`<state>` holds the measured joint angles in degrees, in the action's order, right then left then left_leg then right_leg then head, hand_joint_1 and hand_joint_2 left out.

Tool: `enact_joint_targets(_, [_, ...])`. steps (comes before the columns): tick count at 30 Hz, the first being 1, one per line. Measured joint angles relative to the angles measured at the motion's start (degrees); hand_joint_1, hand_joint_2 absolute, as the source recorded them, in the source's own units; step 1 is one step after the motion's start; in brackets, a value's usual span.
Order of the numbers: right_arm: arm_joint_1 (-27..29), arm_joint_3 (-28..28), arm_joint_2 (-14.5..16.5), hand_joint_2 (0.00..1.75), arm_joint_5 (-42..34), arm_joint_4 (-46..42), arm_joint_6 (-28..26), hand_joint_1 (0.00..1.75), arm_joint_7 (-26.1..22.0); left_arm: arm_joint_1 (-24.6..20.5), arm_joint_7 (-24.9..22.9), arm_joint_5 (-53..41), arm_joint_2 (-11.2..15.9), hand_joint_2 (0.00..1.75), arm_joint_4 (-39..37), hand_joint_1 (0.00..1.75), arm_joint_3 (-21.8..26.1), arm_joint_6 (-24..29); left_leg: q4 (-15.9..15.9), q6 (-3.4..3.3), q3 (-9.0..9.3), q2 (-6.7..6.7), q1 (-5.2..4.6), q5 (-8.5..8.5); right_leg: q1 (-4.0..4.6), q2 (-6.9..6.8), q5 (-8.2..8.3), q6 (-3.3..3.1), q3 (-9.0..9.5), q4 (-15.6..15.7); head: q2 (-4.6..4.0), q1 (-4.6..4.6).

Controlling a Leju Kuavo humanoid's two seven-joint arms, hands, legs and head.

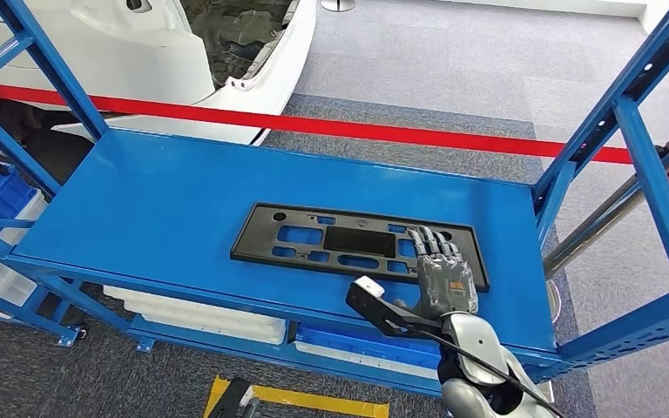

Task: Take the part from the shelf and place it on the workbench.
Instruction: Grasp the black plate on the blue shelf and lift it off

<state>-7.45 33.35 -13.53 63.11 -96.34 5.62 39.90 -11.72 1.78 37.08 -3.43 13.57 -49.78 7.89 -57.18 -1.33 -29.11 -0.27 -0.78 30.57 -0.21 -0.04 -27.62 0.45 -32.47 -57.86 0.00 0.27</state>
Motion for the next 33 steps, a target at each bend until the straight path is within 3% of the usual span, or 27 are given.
enact_joint_targets(25, [-2.2, -5.5, 0.0, 1.75, -1.6, 12.3, -0.2, 0.00, 0.0, -0.2, -0.3, 0.2, 0.1, 0.00, 0.0, 0.00, 0.0, 0.5, 0.0, 0.00, 0.00, 0.00, 0.00, 0.00, 0.00, 0.00, 0.00, 0.00, -0.01, 0.0, 0.00, 0.00])
enact_joint_targets(33, [-2.6, -7.7, 0.0, 1.75, 4.7, 14.1, -0.8, 0.00, 0.0, -0.2, -0.3, 0.1, 0.1, 0.00, 0.0, 0.00, 0.0, 0.5, 0.0, 0.00, 0.00, 0.00, -0.01, 0.00, 0.00, 0.00, 0.00, 0.00, -0.01, 0.0, 0.00, 0.01])
